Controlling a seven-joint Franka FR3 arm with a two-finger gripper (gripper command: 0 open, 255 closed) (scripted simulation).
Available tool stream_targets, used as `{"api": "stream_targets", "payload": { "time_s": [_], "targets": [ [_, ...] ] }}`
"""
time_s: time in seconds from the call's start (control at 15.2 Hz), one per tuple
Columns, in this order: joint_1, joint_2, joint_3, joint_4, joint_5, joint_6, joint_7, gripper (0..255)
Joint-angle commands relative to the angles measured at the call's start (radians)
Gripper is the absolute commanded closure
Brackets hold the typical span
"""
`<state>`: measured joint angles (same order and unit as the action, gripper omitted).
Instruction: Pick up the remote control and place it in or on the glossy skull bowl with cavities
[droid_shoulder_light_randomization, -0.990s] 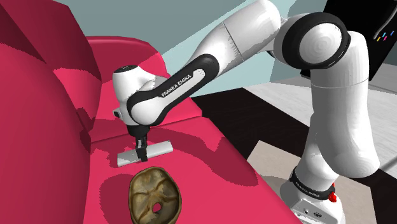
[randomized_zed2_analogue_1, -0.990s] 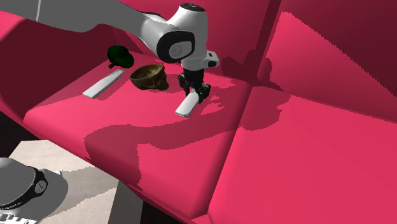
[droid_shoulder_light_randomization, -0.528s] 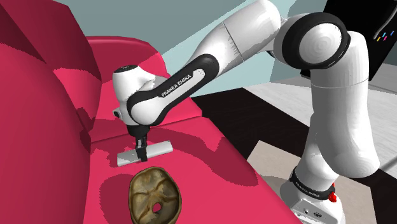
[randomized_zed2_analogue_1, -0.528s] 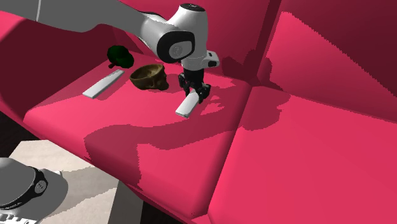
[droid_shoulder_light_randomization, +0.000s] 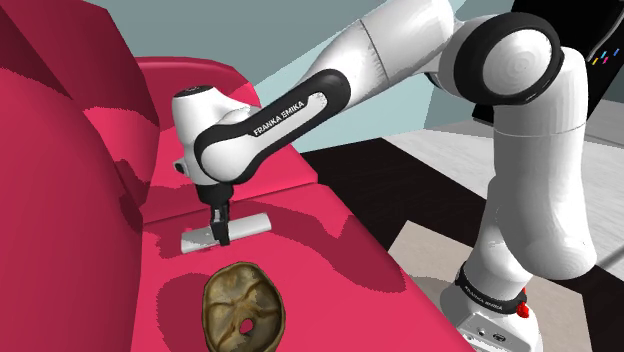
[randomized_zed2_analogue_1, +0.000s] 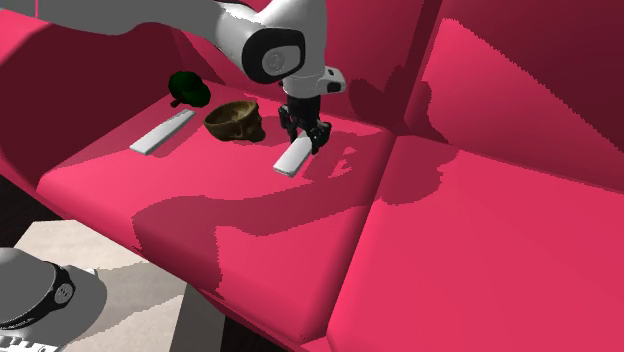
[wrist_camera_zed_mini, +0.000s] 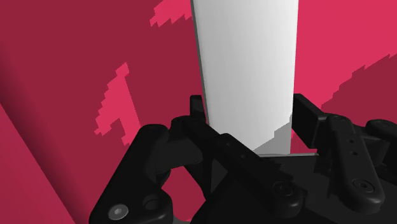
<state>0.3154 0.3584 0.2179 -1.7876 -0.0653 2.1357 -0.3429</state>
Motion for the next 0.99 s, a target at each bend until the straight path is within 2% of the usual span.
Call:
{"api": "stream_targets", "payload": {
  "time_s": [0.0, 0.92],
  "targets": [
    [-0.002, -0.011, 0.001, 0.014, 0.003, -0.024, -0.004, 255],
    [-0.005, -0.070, 0.007, 0.123, 0.020, -0.191, -0.012, 255]
  ]
}}
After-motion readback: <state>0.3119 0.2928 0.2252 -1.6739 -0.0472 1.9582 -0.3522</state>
